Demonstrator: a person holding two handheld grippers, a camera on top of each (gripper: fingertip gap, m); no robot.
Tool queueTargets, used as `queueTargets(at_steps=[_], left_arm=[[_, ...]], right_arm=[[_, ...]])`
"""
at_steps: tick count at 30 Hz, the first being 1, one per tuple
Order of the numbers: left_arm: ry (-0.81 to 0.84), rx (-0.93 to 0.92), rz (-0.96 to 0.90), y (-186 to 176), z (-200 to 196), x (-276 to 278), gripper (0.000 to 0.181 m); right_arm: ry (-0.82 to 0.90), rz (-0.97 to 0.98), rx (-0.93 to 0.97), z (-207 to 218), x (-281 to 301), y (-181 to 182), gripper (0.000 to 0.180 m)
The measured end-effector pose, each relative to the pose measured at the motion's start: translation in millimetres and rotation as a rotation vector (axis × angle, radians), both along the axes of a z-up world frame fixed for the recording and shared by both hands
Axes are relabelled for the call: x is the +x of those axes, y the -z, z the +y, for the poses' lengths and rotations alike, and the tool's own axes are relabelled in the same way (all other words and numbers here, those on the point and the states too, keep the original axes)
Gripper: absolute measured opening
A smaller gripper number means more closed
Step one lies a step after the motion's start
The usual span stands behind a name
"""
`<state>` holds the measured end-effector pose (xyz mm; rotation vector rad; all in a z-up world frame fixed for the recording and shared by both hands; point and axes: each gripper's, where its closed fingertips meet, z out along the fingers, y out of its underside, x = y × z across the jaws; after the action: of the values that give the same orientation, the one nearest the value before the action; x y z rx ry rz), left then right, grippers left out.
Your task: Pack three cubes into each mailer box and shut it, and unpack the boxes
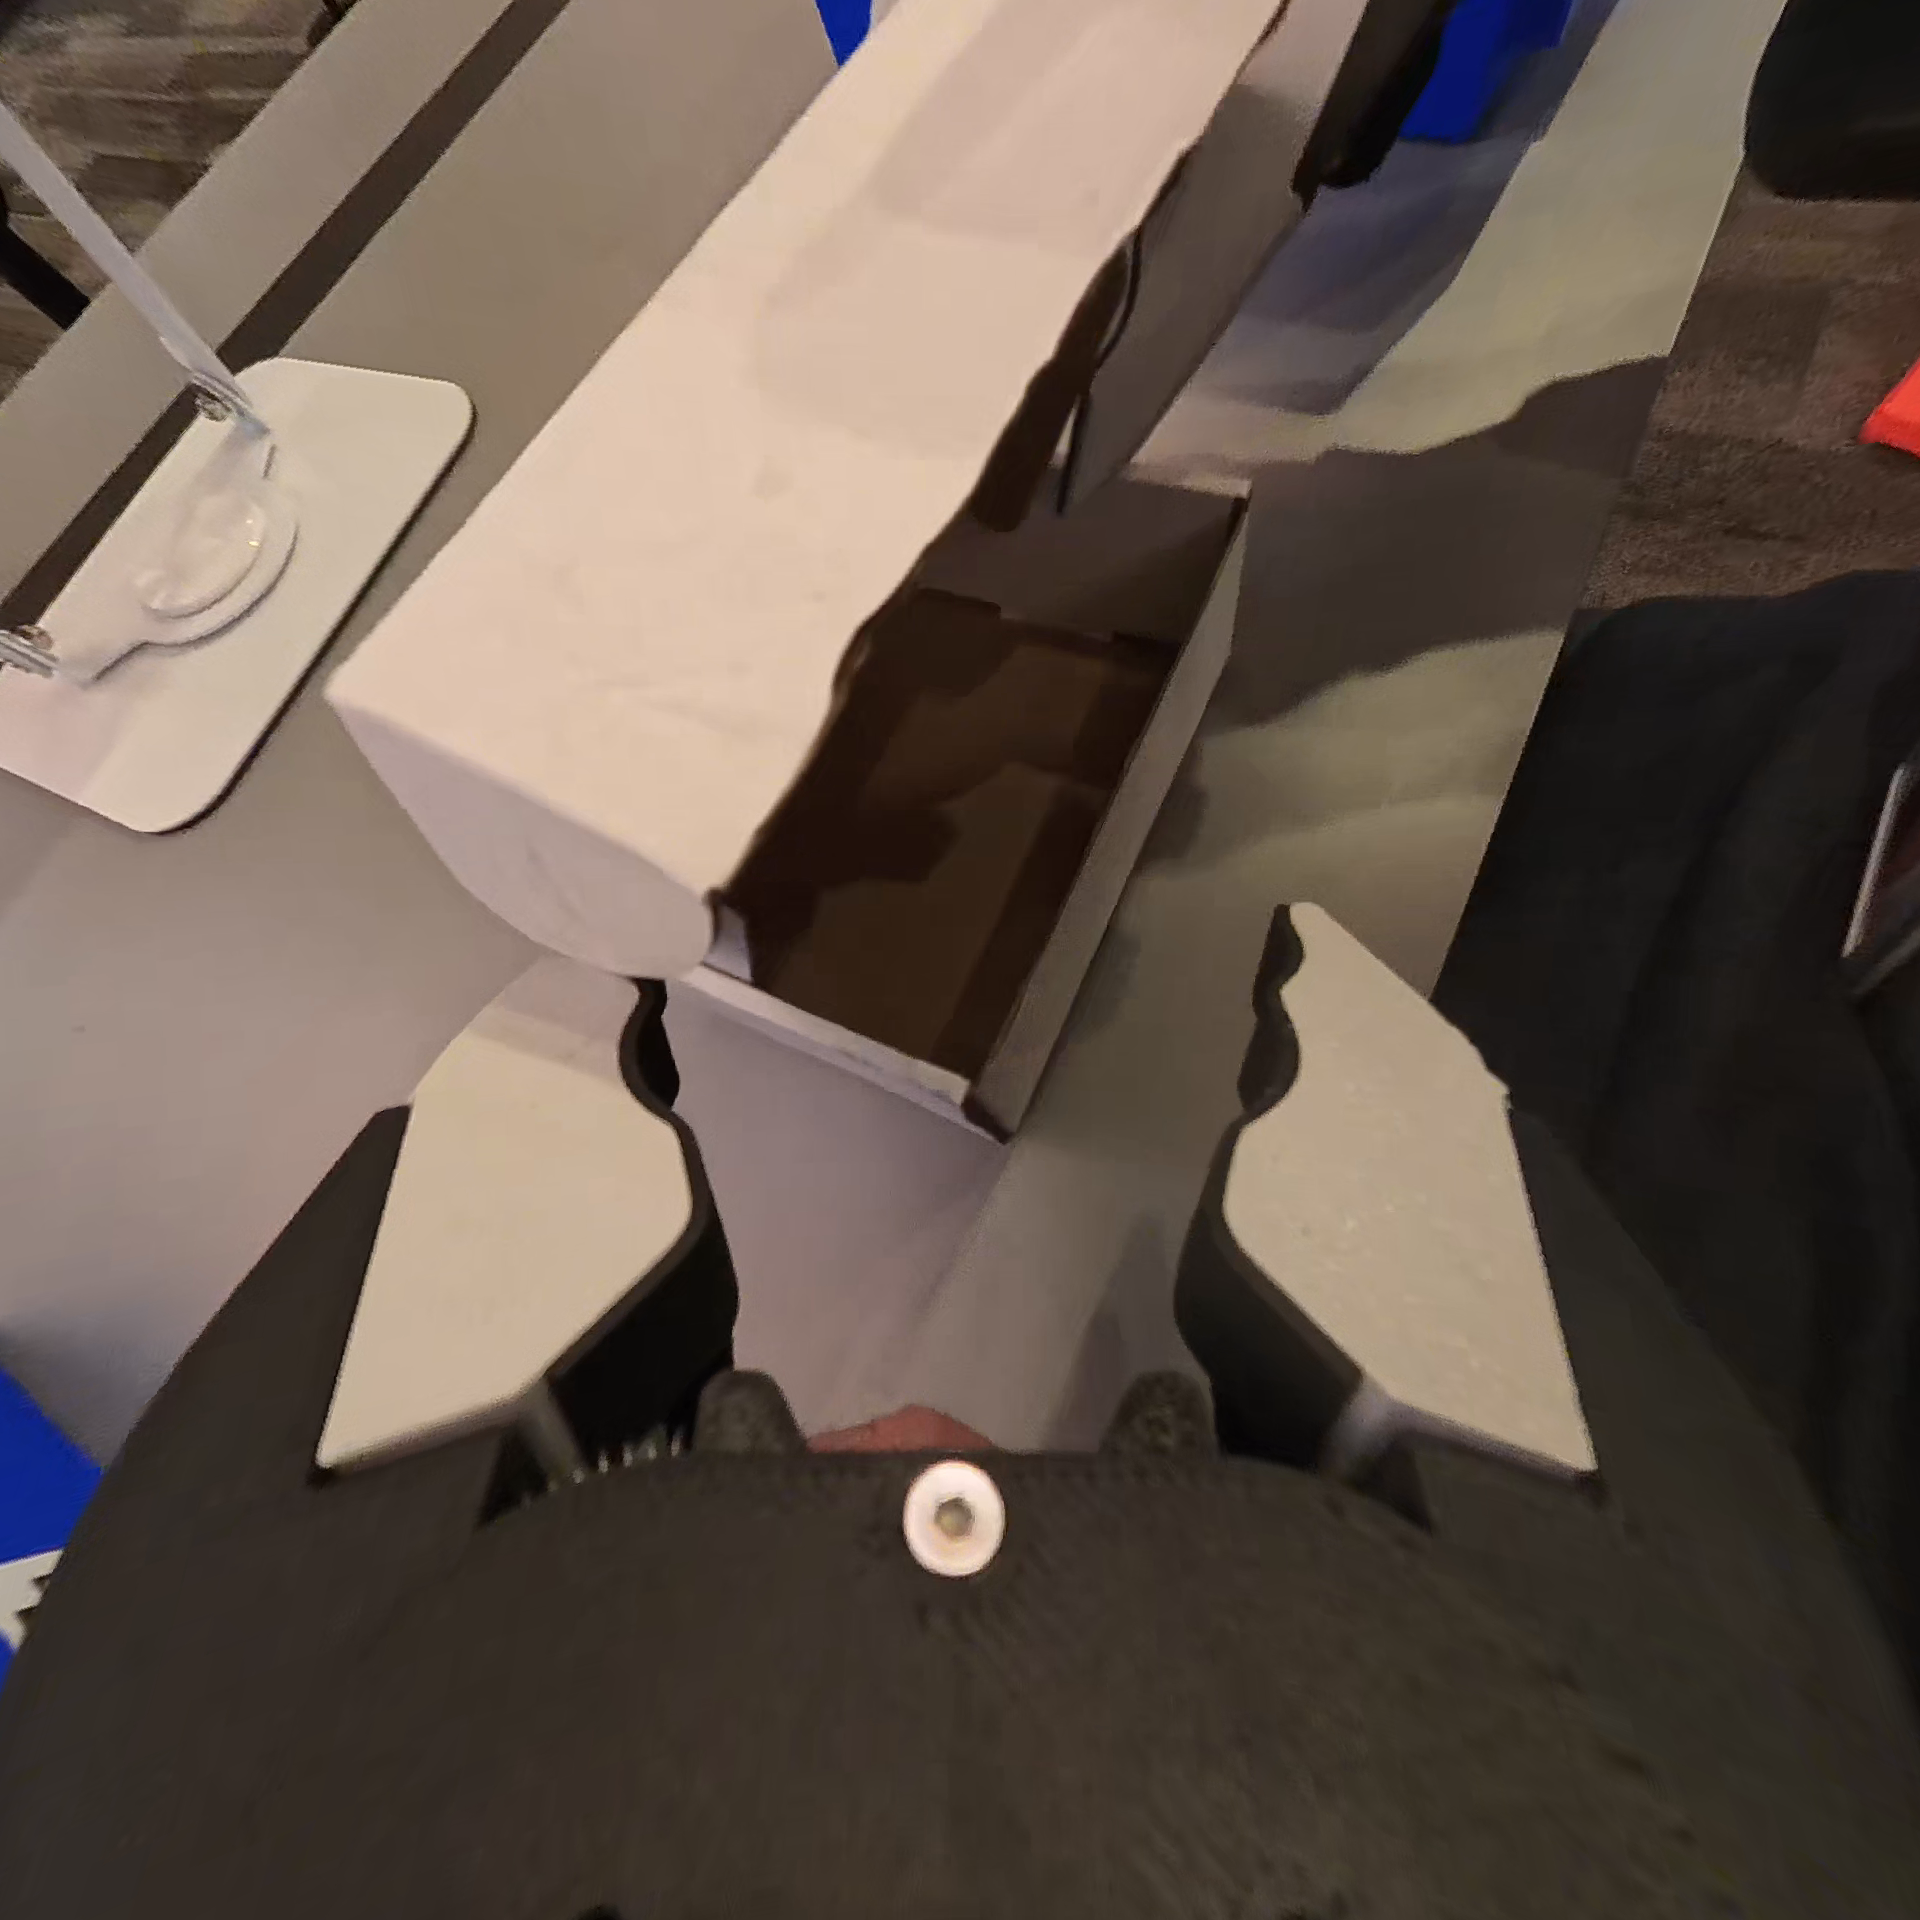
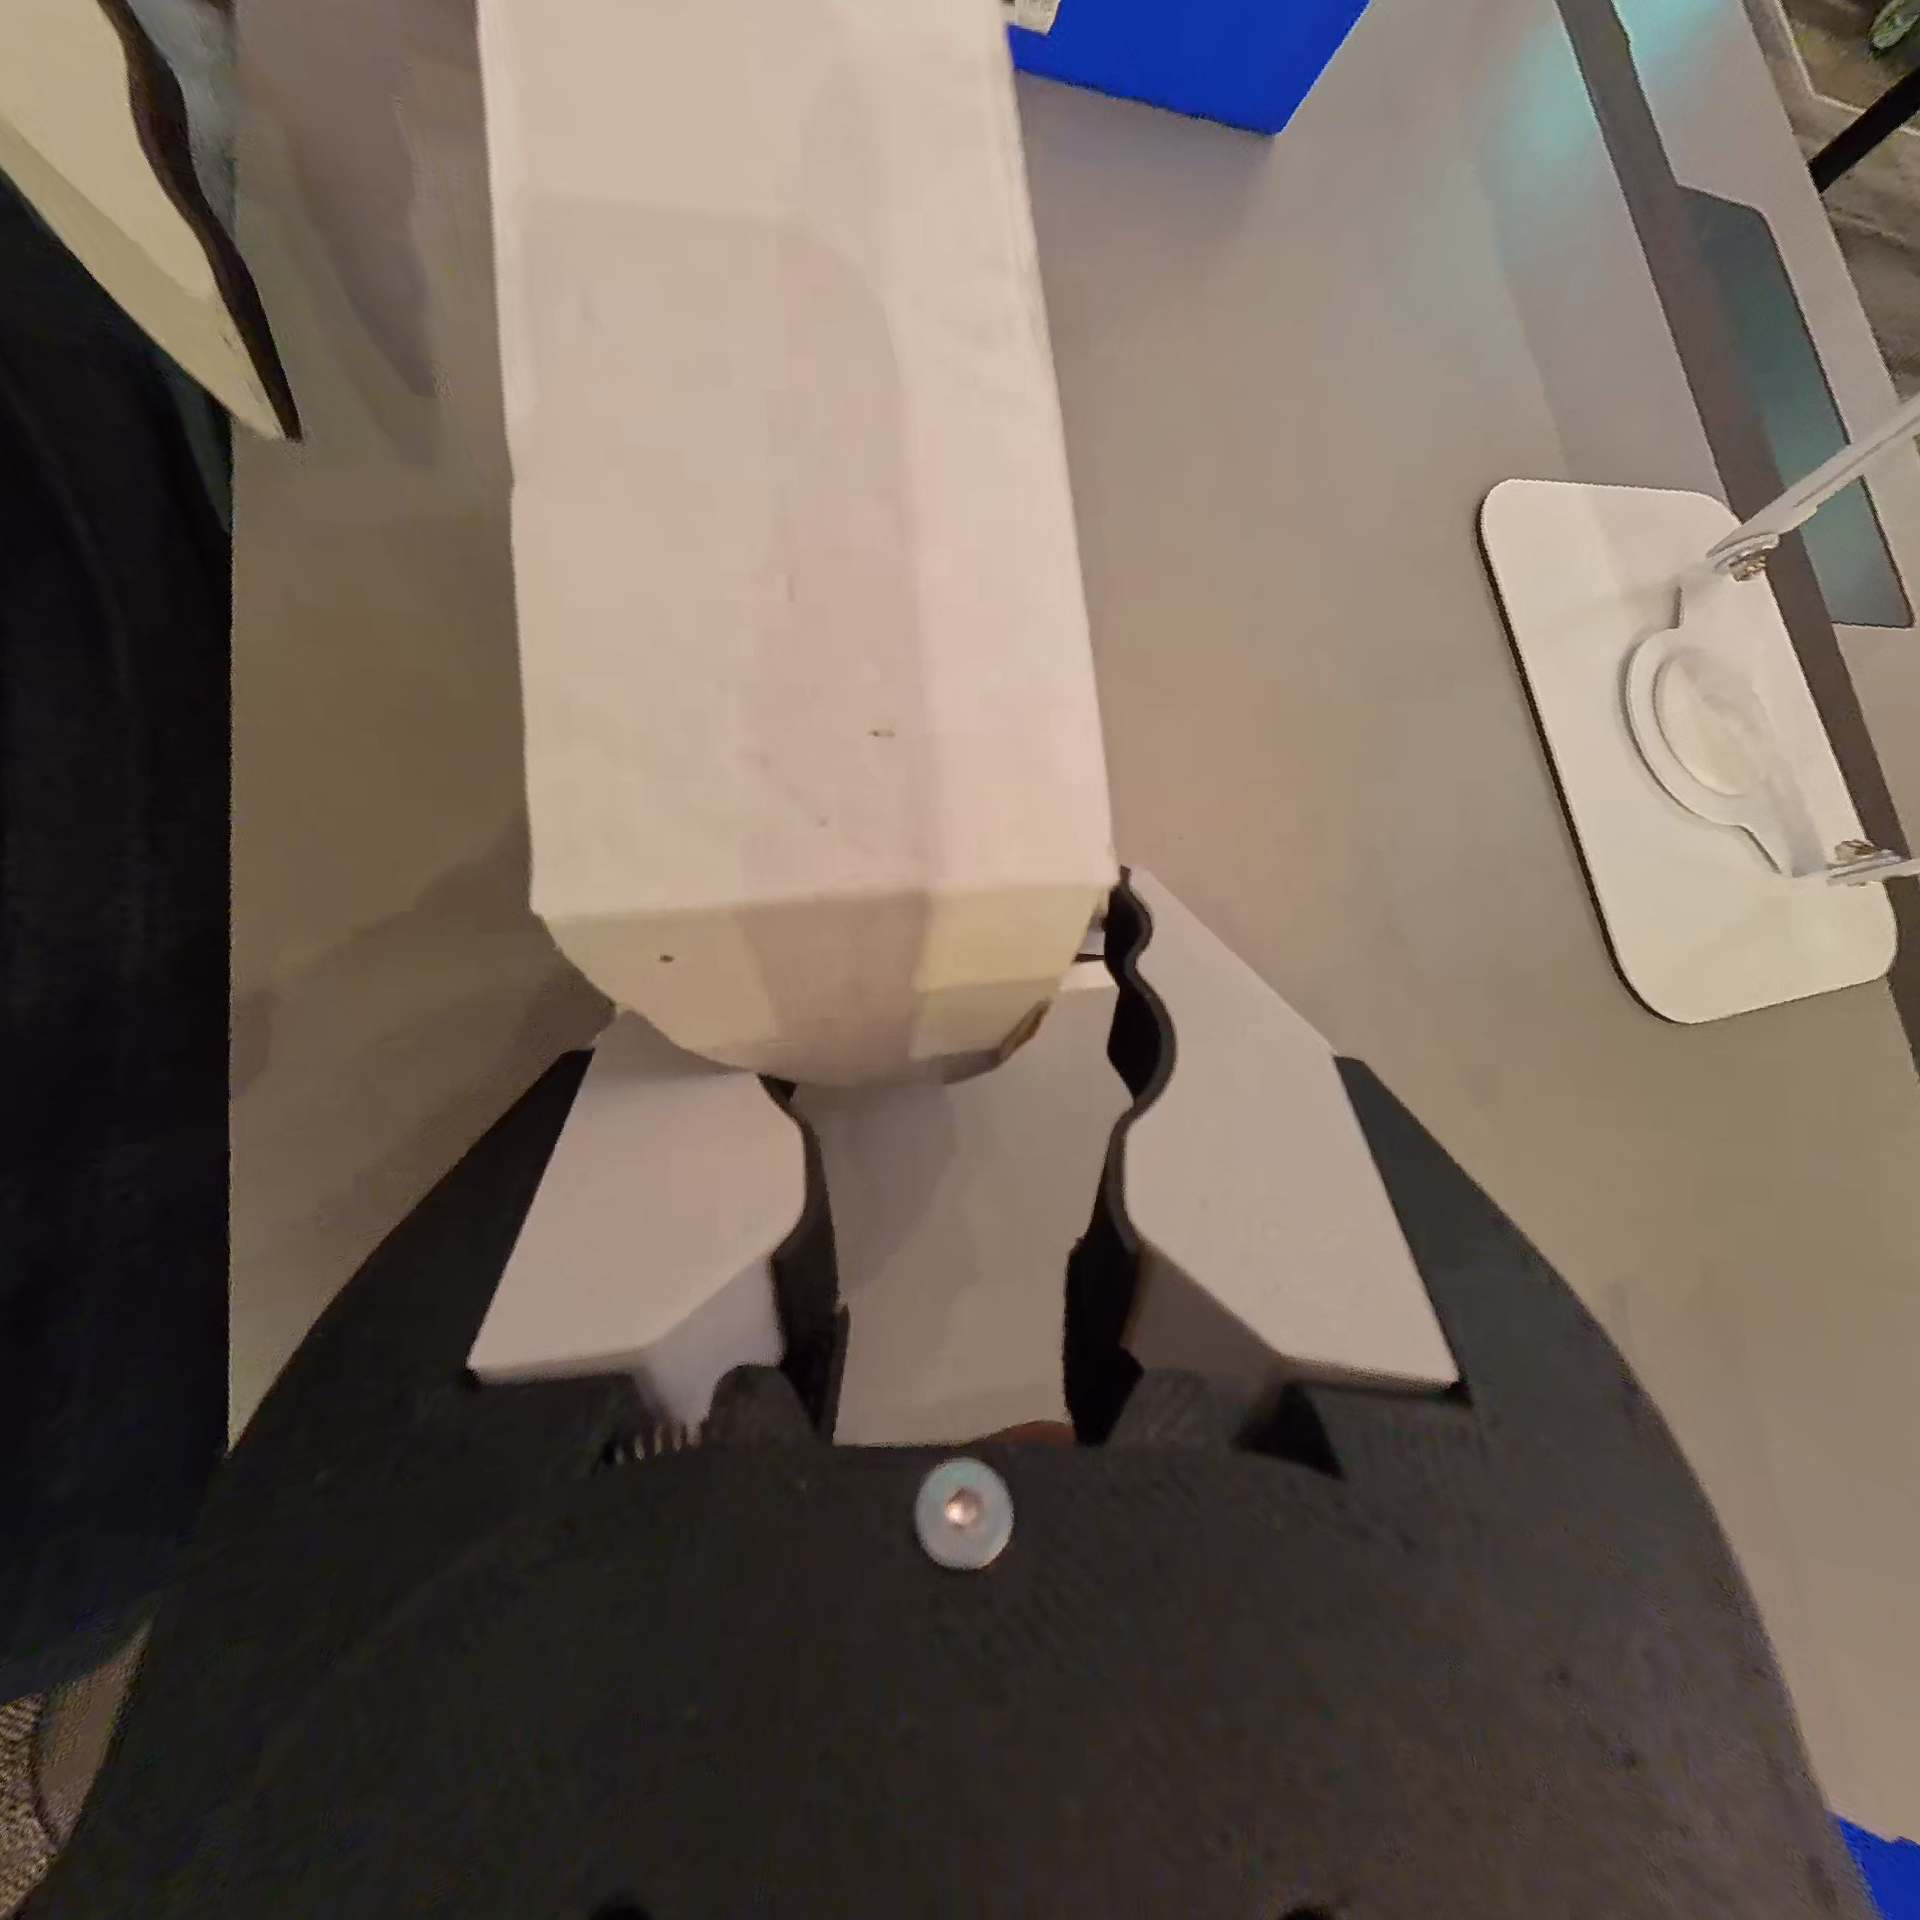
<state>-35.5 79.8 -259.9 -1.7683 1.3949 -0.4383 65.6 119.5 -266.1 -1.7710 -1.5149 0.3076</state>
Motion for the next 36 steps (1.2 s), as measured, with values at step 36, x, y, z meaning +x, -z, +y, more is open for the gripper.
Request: queueTargets(at_steps=[36], left_arm=[[-0.068, 0.386, 0.367, -27.2, 13.6, -26.9, 0.044]], right_arm=[[0.036, -0.409, 0.012, -14.3, -11.6, 13.9, 0.075]])
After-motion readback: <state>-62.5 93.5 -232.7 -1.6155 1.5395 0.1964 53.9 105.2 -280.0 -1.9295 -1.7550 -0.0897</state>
